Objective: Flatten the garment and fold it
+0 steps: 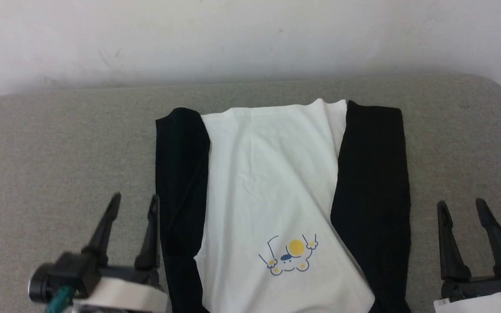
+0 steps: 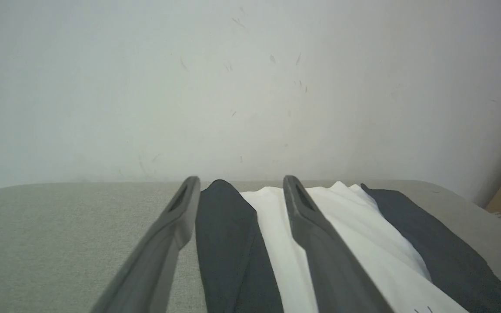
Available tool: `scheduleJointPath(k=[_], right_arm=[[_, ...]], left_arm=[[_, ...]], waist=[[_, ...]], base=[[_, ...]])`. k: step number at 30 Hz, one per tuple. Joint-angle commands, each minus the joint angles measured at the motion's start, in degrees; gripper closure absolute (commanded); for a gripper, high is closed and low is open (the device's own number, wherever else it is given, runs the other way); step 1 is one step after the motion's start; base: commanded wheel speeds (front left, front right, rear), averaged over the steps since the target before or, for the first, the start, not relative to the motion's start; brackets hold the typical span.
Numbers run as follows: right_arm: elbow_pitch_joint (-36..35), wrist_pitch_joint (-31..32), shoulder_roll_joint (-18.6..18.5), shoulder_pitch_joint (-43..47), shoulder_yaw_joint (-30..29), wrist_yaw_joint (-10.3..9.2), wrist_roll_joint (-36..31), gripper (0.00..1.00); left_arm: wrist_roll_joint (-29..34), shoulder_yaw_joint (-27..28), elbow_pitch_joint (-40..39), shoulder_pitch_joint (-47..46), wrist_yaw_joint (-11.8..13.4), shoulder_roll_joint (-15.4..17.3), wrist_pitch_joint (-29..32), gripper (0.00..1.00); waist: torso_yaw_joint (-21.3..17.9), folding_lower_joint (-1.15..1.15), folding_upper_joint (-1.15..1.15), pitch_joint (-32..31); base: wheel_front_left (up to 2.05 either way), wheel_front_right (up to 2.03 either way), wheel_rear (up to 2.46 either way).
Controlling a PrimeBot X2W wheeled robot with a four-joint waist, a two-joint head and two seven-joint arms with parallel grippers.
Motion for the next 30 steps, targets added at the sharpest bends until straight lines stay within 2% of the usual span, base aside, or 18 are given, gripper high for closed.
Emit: scheduleJointPath(k=[1,6,12,16,18,24,30], right_arm=[[-0.5,-0.2,0.2,-1.6,0.3,-0.04,-0.1,0.00],[-2.0,-0.1,0.2,-3.6,1.0,-0.04,0.2,0.00],[-2.5,-0.3,0.2,-7.0,2.3,-0.04,0.4,0.00],[-2.4,-0.3,0.2,-9.0,3.0,-0.04,0.2,0.00],[-2.5,-0.2,0.2,-9.7,3.1,-0.04,0.1,0.00],[-3.0,0.4,0.2,-11.4,3.7,-0.04,-0.6,0.00],[-3.3,0.8,0.2,-12.3,3.5,-0.04,-0.9,0.00]], left_arm=[[-0.3,0.7,0.8,-3.9,-1.2,1.6,1.3,0.00],[-3.8,1.9,4.0,-19.8,-6.0,5.8,12.9,0.00],[-6.5,1.7,11.3,-38.4,-9.9,10.8,29.1,0.00],[-7.3,0.6,17.1,-46.8,-12.1,13.1,37.6,0.00],[-8.2,-0.1,19.6,-49.5,-13.1,13.7,41.7,0.00],[-10.7,-1.1,24.8,-54.2,-13.9,14.5,50.6,0.00],[-13.4,-1.2,27.5,-55.3,-14.6,15.1,55.6,0.00]], waist=[[0.0,0.00,0.00,2.5],[0.2,0.00,0.00,7.8],[-0.7,0.00,0.00,14.1],[-1.7,0.00,0.00,17.5],[-2.1,0.00,0.00,18.9],[-3.4,0.00,0.00,22.6],[-4.5,0.00,0.00,25.1]], base=[[0.00,0.00,0.00],[0.00,0.00,0.00],[0.00,0.00,0.00],[0.00,0.00,0.00],[0.00,0.00,0.00],[0.00,0.00,0.00],[0.00,0.00,0.00]])
